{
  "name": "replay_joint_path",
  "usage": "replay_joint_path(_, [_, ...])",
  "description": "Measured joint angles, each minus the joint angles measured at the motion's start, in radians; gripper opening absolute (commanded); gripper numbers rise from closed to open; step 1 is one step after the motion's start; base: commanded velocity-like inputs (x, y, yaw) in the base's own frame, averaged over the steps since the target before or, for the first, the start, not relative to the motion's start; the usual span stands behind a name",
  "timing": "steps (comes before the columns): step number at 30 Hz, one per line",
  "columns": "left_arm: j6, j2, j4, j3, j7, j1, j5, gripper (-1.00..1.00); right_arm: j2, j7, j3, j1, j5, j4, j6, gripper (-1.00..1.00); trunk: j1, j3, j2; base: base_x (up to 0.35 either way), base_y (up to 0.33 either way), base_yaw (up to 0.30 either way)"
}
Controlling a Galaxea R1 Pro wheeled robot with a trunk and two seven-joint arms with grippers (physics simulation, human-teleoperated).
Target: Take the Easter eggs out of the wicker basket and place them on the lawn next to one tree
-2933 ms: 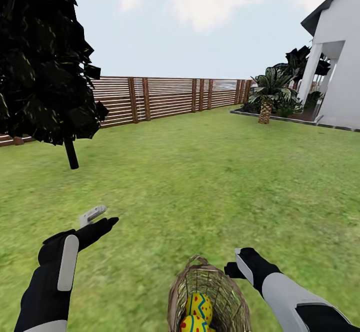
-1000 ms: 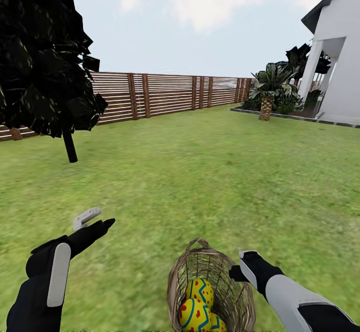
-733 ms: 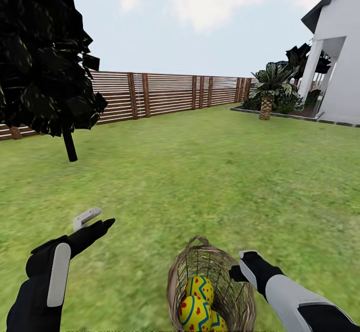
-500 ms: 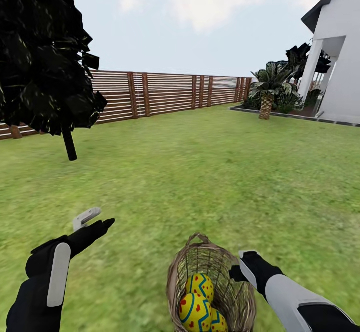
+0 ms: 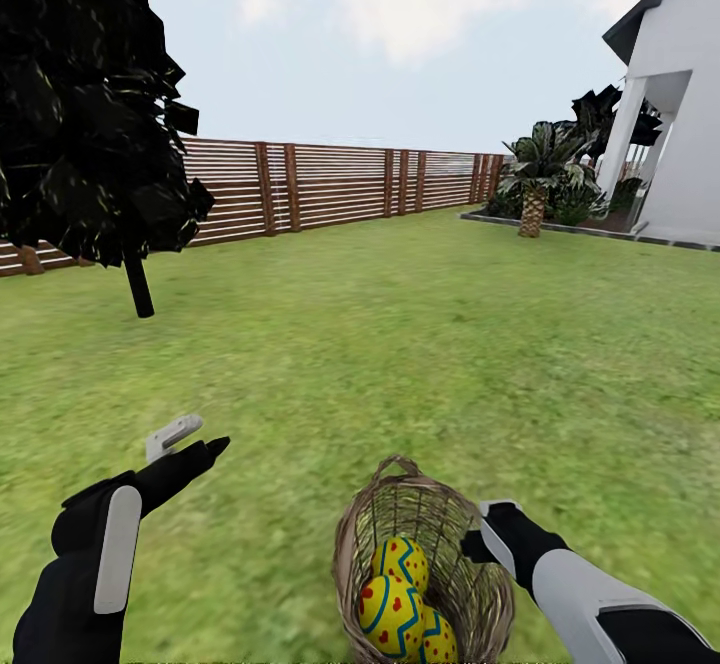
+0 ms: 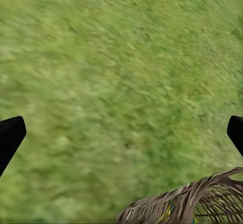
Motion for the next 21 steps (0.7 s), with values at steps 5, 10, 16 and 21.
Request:
replay_joint_path(5, [0.0, 0.0, 0.001, 0.0, 0.0, 0.0, 0.001, 1.0, -0.016, 0.0, -0.001, 0.0, 0.0, 0.0, 0.0, 1.0, 0.0, 0.0, 0.0, 0.0, 0.0, 0.0])
replay_joint_path(10, [0.0, 0.0, 0.002, -0.001, 0.0, 0.0, 0.001, 1.0, -0.019, 0.0, -0.001, 0.0, 0.0, 0.0, 0.0, 1.0, 0.0, 0.0, 0.0, 0.0, 0.0, 0.0])
replay_joint_path(16, [0.0, 0.0, 0.002, -0.001, 0.0, 0.0, 0.001, 1.0, -0.032, 0.0, -0.001, 0.0, 0.0, 0.0, 0.0, 1.0, 0.0, 0.0, 0.0, 0.0, 0.0, 0.0])
replay_joint_path(21, [0.0, 0.0, 0.002, -0.001, 0.0, 0.0, -0.001, 1.0, -0.037, 0.0, -0.001, 0.0, 0.0, 0.0, 0.0, 1.0, 0.019, -0.016, -0.035, 0.0, 0.0, 0.0])
